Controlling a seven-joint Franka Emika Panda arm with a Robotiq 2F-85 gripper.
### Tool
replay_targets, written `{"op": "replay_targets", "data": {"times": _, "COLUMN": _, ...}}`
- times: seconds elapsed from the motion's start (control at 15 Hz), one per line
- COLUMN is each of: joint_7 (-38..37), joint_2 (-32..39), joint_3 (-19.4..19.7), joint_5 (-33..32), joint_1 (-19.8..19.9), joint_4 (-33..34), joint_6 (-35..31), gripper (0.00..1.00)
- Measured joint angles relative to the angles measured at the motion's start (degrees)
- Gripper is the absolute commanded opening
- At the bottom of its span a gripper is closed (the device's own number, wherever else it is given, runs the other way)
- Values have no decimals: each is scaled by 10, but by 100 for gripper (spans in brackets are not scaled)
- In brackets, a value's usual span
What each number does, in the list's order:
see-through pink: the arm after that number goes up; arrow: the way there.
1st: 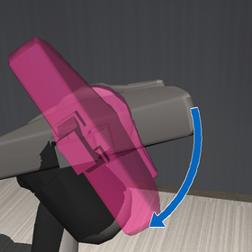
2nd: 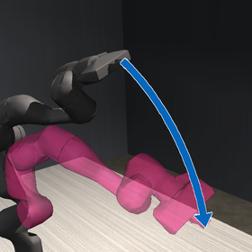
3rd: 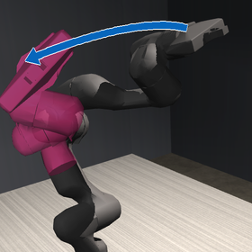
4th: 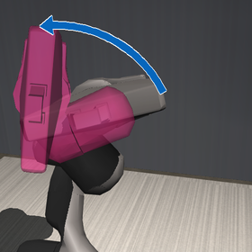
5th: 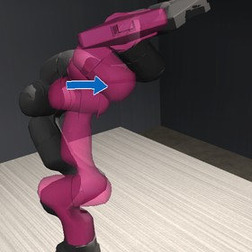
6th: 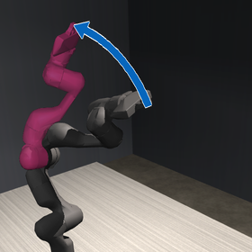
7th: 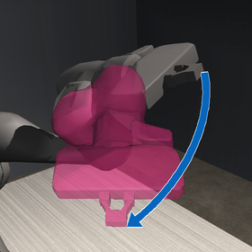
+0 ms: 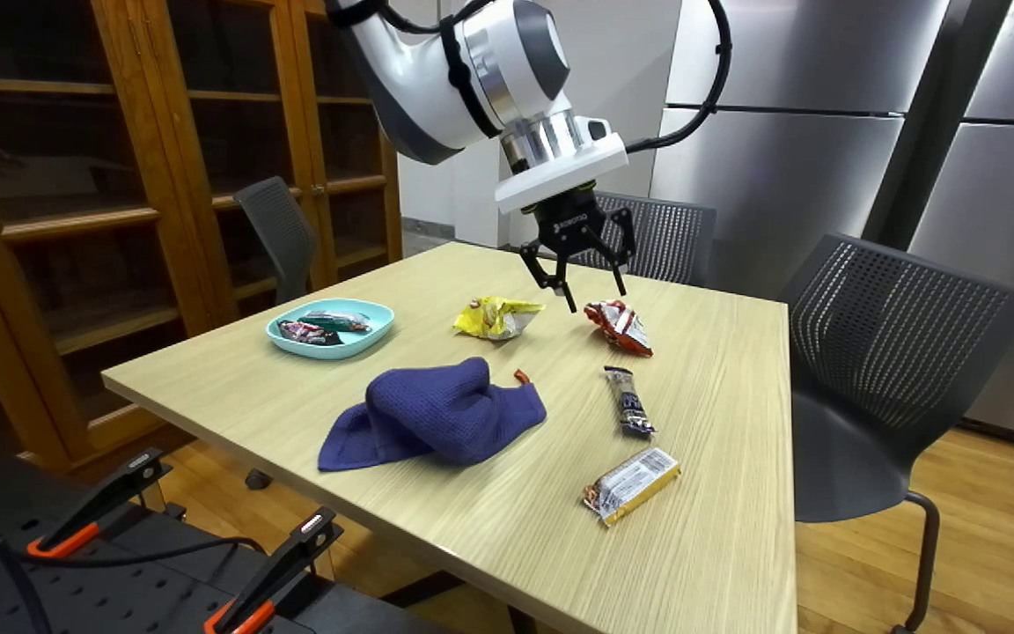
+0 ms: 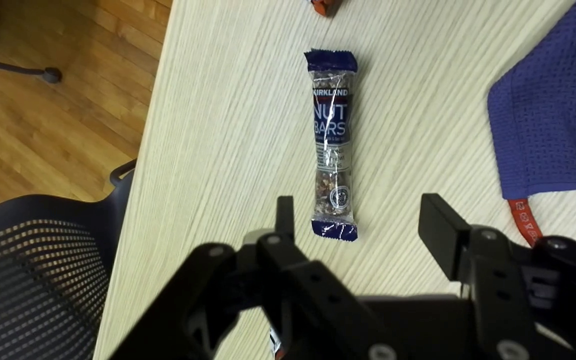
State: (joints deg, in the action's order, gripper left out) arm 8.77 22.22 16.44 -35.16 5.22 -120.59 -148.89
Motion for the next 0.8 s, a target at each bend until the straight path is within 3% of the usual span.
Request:
{"op": "replay_targets", "data": {"times": 0.33, "joint_7": 0, "joint_2": 1, "joint_3": 0, "joint_5": 0, "joint_1": 0, "joint_4": 0, "joint_6": 0, "gripper": 67}}
{"op": "replay_targets", "data": {"times": 0.4, "joint_7": 0, "joint_2": 1, "joint_3": 0, "joint_5": 0, "joint_1": 0, "joint_4": 0, "joint_6": 0, "gripper": 92}}
{"op": "replay_targets", "data": {"times": 0.6, "joint_7": 11, "joint_2": 3, "joint_3": -5, "joint_5": 9, "joint_1": 4, "joint_4": 0, "joint_6": 0, "gripper": 100}}
{"op": "replay_targets", "data": {"times": 0.8, "joint_7": 103, "joint_2": 17, "joint_3": -46, "joint_5": 97, "joint_1": 45, "joint_4": 7, "joint_6": 0, "gripper": 100}}
